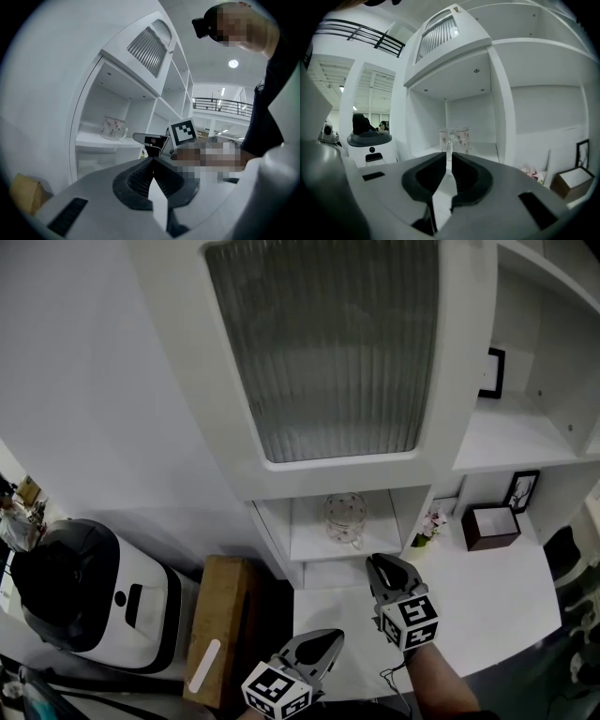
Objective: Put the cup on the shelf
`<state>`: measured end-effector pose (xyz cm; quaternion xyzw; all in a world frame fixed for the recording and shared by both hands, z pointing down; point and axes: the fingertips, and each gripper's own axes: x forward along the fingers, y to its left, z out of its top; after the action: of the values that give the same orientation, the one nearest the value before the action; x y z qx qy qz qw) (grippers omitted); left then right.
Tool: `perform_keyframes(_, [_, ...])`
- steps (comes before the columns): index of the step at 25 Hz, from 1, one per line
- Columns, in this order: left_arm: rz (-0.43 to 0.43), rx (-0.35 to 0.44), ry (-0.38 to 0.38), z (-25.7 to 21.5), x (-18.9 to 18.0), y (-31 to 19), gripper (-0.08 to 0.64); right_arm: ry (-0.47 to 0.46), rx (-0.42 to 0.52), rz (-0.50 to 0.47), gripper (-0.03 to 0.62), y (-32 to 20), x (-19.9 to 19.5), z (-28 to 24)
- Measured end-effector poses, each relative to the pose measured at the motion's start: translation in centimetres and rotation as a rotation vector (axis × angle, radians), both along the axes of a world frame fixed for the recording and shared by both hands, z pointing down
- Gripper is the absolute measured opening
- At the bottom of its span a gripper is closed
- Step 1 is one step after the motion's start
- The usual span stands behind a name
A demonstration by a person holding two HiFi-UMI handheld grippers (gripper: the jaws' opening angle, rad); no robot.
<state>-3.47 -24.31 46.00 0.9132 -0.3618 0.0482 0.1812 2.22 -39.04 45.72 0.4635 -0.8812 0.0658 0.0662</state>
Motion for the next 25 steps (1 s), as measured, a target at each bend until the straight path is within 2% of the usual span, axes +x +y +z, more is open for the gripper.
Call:
perform_keyframes(11, [-0.054,0.022,0.013,-0.3,4.1,2.7,0.005,-0.022,0.011,-0.089,0.009,3.9,2.4,-1.1])
perform_keyframes(18, [-0.134,0.029,0.026,-0.2,7.0,4.9,0.005,-0.039,0.013,-0.172,0.008,6.9,4.2,-1.4])
perform_keyframes(25, [-0.194,0.031,0.000,-0.5,8.0,6.8,0.005,-0.045,-0.011,-0.255,0.006,10.0,4.5,-0.6])
